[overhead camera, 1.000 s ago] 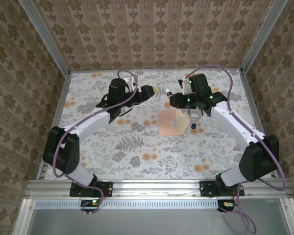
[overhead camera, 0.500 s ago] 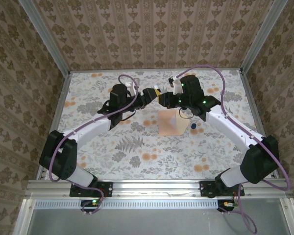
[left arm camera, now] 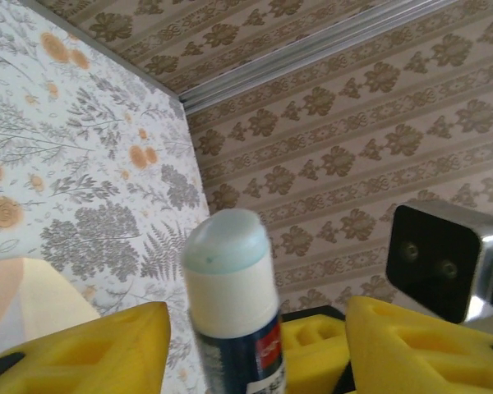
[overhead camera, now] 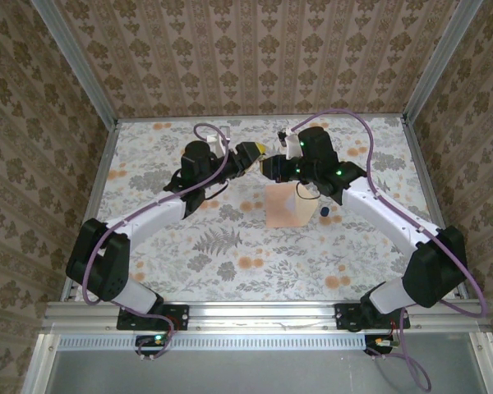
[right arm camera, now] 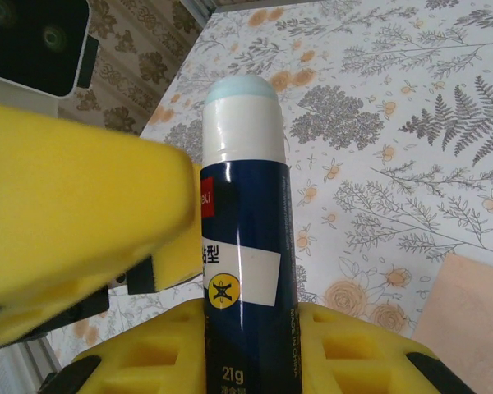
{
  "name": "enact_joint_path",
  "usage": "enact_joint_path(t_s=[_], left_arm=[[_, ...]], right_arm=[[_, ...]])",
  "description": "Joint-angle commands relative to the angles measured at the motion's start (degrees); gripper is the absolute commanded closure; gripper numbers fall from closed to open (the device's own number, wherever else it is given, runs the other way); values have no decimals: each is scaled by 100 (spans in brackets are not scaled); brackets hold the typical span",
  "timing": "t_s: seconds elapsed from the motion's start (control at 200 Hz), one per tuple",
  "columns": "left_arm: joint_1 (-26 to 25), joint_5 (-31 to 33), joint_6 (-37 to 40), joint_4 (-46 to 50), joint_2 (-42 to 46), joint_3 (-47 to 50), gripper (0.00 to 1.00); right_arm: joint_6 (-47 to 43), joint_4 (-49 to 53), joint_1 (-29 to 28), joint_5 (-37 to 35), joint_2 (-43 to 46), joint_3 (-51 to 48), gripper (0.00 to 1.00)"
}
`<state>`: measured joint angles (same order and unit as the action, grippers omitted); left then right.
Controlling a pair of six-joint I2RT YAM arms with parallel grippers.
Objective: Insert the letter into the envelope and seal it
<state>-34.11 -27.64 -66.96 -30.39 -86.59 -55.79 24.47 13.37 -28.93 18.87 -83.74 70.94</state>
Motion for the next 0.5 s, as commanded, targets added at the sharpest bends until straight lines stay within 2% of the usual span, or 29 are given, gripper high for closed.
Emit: enact_joint_path(t_s=[0.0, 0.495], left_arm=[[-33, 0, -230, -441, -115, 27, 45], [-157, -29, -326, -529, -227, 43, 58]], right_arm=[[90, -293, -55, -75, -61, 61, 95], [3, -394, -140, -240, -64, 79, 94]])
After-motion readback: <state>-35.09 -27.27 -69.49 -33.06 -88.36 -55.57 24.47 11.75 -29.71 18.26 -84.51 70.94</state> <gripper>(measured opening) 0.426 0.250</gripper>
